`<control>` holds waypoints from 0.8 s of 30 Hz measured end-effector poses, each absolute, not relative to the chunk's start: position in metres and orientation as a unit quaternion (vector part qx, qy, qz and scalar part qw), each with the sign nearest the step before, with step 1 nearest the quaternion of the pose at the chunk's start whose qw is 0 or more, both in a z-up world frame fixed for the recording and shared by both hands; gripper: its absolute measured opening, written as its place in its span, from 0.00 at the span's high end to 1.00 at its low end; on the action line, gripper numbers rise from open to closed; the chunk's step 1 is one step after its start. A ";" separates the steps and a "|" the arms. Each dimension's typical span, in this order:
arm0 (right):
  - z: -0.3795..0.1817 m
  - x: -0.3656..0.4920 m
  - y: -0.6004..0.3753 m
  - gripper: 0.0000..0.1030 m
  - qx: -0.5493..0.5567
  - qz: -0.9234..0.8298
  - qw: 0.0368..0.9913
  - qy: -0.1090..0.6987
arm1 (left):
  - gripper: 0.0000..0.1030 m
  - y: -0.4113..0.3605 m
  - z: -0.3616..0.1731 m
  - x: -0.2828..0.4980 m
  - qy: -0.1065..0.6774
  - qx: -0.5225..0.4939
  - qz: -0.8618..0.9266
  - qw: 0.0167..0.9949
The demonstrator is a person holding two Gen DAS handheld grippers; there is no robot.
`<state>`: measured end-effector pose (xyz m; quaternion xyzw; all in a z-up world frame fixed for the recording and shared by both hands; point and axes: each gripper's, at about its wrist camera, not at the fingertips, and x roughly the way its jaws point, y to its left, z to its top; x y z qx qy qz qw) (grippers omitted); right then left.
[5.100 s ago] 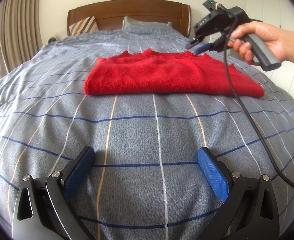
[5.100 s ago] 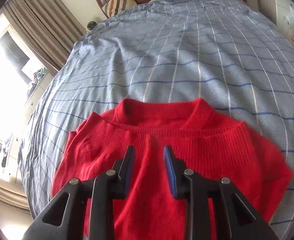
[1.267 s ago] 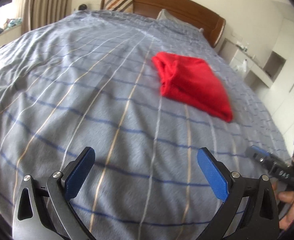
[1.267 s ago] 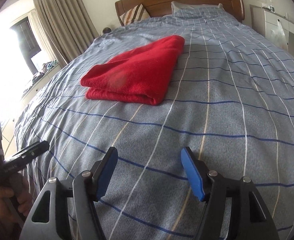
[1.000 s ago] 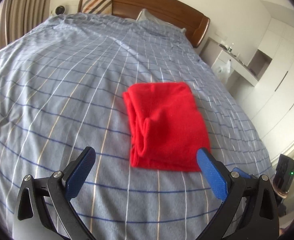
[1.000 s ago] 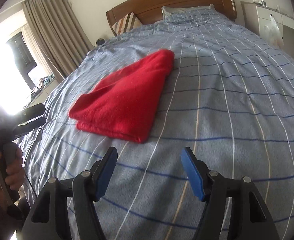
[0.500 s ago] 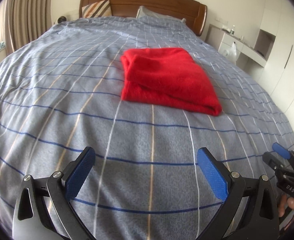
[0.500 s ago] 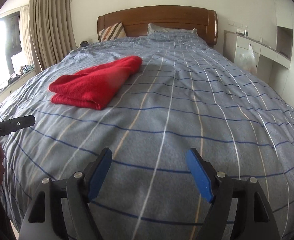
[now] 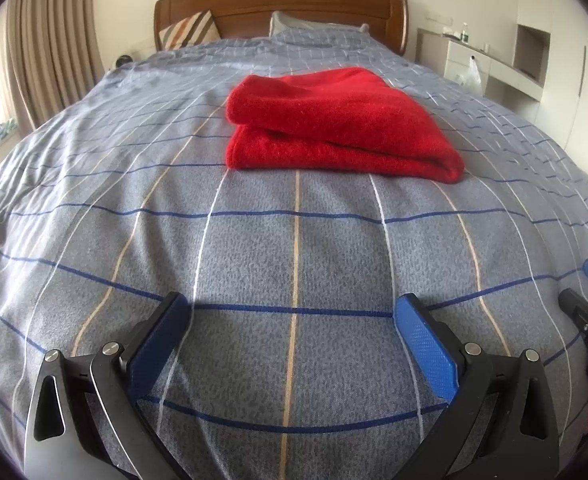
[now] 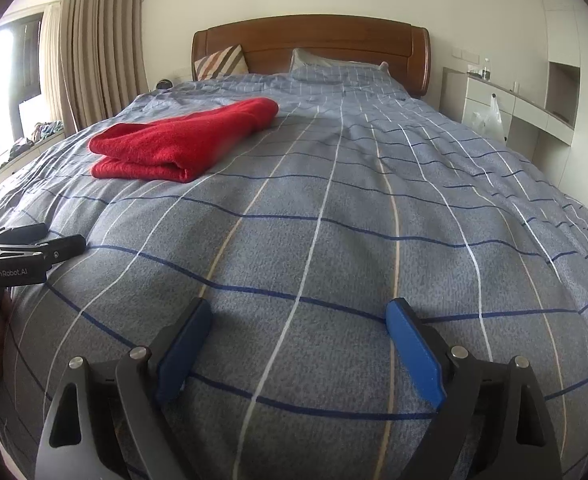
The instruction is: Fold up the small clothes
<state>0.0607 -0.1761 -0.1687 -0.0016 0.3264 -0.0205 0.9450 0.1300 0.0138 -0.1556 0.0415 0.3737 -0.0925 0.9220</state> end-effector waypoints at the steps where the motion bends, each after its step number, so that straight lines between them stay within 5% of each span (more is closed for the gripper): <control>1: -0.169 0.061 -0.176 0.14 -0.003 -0.021 0.944 0.328 | 0.00 0.014 -0.156 0.130 0.374 0.041 -0.093 0.922; 24: -0.171 0.062 -0.174 0.10 -0.003 -0.031 0.939 0.342 | 0.00 0.013 -0.157 0.131 0.380 0.041 -0.095 0.919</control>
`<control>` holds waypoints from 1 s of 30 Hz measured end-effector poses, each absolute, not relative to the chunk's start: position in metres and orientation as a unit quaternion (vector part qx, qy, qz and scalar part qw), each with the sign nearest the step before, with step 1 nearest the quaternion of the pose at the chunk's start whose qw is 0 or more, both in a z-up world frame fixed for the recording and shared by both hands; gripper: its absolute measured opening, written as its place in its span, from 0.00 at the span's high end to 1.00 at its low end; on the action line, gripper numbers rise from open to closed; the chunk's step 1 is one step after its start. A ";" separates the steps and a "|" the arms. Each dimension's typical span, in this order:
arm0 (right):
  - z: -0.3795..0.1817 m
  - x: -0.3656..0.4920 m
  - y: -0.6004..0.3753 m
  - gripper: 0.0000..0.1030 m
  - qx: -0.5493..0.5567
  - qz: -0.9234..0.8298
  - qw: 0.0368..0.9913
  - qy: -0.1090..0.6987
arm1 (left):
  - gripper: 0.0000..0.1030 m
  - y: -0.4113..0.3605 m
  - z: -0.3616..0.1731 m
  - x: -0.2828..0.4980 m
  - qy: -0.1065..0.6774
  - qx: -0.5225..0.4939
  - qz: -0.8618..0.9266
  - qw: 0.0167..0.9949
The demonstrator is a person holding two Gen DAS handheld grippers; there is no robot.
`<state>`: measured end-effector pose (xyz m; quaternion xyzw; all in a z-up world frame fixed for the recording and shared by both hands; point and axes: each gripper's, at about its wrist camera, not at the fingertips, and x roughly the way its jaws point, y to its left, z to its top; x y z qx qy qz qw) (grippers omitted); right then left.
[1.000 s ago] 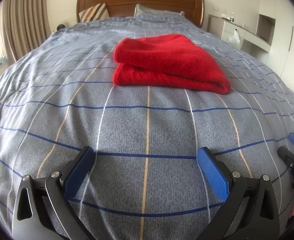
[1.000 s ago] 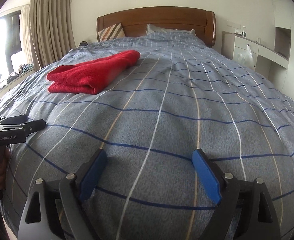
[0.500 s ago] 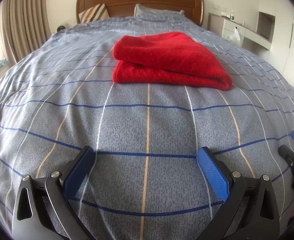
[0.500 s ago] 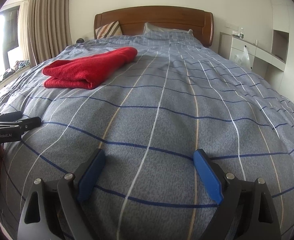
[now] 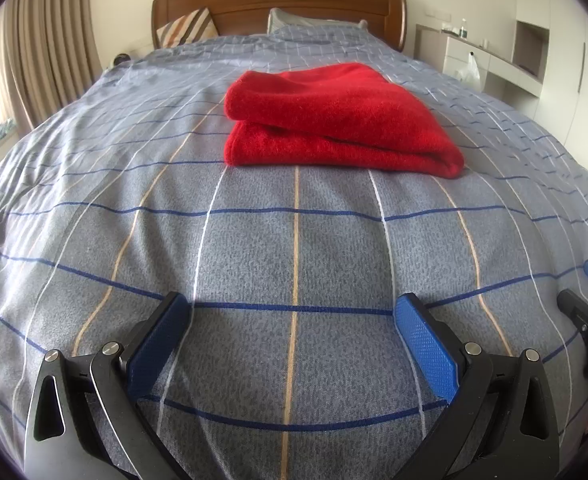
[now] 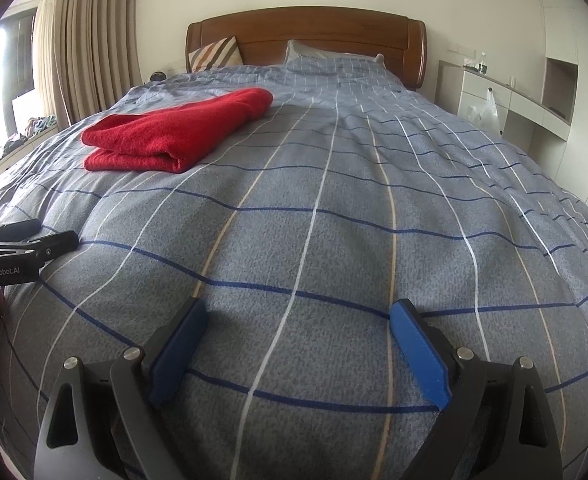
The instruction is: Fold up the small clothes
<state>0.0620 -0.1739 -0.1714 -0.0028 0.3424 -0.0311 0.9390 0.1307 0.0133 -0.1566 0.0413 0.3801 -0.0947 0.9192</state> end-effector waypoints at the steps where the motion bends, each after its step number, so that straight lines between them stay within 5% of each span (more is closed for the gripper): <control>1: -0.171 0.062 -0.174 0.10 -0.003 -0.031 0.939 0.343 | 0.00 0.013 -0.157 0.131 0.380 0.041 -0.095 0.919; 30: -0.172 0.062 -0.174 0.09 -0.006 -0.032 0.938 0.345 | 0.00 0.013 -0.157 0.130 0.380 0.043 -0.094 0.919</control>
